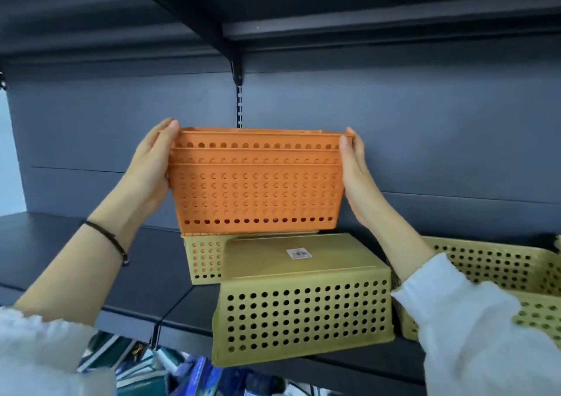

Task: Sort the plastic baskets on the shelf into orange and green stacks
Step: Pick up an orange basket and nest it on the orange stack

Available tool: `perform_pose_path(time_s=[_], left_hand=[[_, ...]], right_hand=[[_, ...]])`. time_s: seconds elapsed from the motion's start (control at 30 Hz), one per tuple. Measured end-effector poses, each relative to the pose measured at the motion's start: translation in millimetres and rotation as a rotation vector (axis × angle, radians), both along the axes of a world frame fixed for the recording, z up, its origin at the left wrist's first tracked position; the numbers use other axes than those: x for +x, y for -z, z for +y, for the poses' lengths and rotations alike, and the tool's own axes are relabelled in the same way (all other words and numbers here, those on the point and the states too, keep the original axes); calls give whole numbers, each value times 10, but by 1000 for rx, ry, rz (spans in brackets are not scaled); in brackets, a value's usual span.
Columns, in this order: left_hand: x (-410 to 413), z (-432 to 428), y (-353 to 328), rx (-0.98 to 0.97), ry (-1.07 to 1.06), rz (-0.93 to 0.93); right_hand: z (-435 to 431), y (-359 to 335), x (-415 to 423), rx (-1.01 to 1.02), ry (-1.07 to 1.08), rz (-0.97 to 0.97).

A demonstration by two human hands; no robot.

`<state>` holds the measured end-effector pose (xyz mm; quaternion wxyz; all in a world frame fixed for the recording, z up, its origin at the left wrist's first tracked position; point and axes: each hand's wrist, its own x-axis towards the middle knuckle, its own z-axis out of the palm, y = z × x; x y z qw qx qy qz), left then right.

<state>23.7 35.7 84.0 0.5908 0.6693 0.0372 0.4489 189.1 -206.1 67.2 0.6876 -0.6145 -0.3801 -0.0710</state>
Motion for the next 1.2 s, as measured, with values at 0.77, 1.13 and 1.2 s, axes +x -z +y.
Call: perform_pose_path(time_s=[0.77,1.13,1.2], left_hand=[[112,-289,88,119,-145,-128],[-187,-824,215,71,-167,-93],[-171,-953,291,42,-176,-65]], right_hand=[[-524,1324,-358,-619,252,-891],[-1272,1149,-267,-208,659,-712],[-1456,1119,-228,-246,637,-585]])
